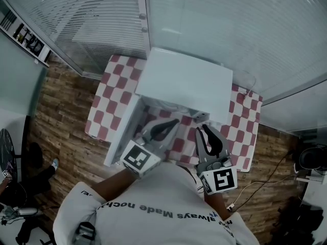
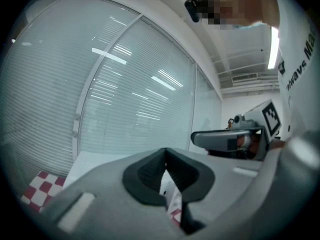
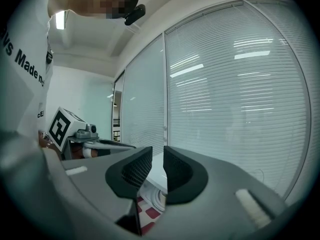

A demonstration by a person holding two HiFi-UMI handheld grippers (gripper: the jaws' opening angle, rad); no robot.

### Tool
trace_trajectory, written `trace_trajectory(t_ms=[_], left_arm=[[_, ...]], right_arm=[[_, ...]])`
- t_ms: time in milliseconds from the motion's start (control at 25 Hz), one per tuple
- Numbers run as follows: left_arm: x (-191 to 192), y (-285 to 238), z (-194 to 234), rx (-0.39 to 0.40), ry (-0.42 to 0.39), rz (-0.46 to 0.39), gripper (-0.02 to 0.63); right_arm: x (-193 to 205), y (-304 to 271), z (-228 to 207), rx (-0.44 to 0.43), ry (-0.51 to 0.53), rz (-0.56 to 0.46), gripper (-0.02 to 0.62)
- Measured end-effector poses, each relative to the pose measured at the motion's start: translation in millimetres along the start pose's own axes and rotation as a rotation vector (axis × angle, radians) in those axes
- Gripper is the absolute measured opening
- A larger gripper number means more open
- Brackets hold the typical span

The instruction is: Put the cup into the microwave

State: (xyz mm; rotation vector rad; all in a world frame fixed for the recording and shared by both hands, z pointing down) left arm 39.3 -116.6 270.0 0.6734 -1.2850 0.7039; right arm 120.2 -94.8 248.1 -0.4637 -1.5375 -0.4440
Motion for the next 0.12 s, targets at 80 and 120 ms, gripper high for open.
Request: trace_trajectory(t_ms=[80, 120], left_arm=[[0.4, -1.2, -0.1, 0.003, 0.001, -0.003, 0.000], [0.7, -1.6, -0.1, 0.004, 0.003, -0.006, 0.000]], right_arm=[[-0.9, -0.5, -0.8, 0.002, 0.002, -0.006, 0.071], [-1.2, -0.7, -1.1, 0.003, 0.003, -0.008, 0.071]])
Point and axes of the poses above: the fingertips, and each gripper's own axes: y backward along the fingers, z to its left, x out of its underside, the point moved 2 cm from there along y, backward along the fingers, and after that the axes turned 8 degrees about -z, right-handed, at the moved point
